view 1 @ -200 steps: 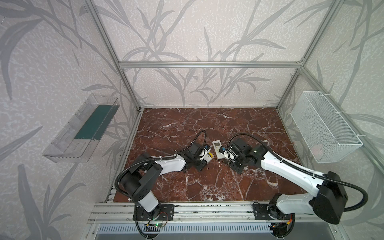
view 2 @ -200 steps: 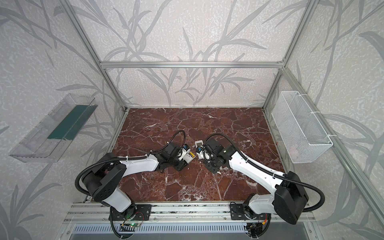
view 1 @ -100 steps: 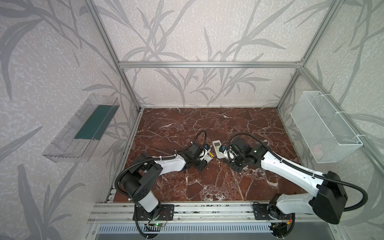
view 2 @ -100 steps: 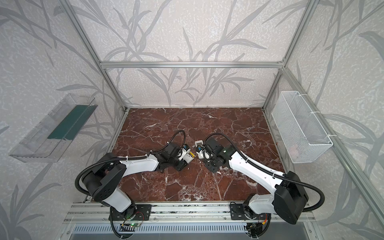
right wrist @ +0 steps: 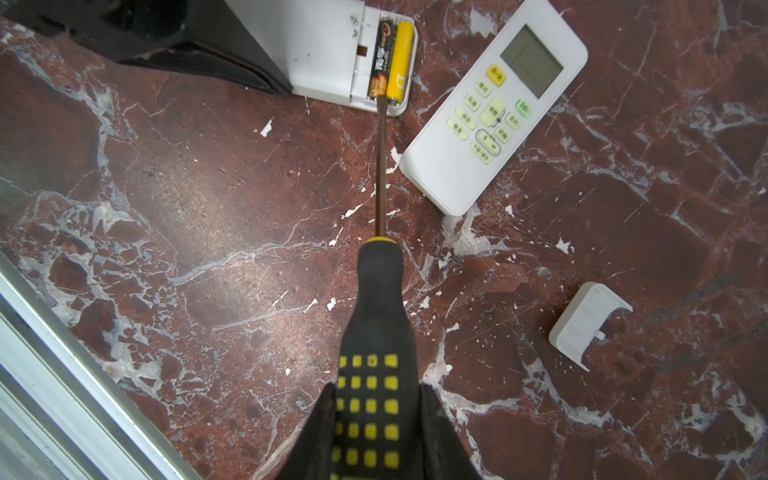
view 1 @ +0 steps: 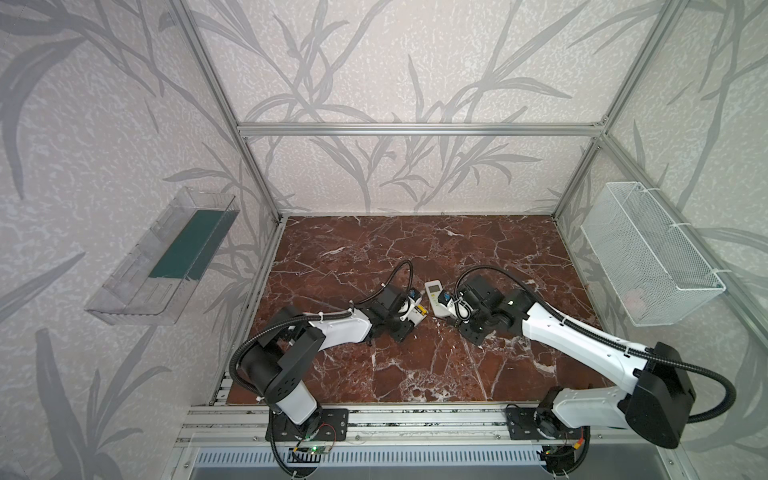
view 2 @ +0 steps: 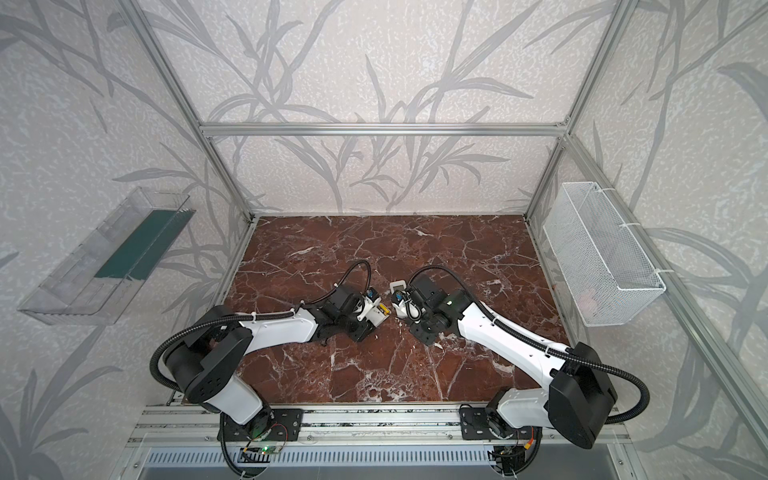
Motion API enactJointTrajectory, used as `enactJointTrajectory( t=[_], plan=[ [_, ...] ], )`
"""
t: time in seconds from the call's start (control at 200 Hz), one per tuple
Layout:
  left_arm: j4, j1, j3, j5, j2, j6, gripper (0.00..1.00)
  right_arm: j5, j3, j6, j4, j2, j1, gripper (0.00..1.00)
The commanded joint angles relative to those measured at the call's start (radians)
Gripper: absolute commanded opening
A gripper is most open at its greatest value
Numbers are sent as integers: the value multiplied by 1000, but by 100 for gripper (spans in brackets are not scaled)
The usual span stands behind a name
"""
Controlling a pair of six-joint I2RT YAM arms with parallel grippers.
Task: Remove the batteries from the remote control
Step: 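Insert the screwdriver tip beside the battery end with the right gripper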
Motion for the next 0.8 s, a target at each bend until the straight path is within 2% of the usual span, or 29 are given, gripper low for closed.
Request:
enactJointTrajectory(
  t=[0.0, 0.795],
  plan=[
    [-100, -10, -33, 47, 16, -17, 54, -6, 12, 5, -18, -36, 1, 0],
    [-101, -12, -30, 48, 18, -17, 52, -34, 20, -2, -30, 15, 1, 0]
  ],
)
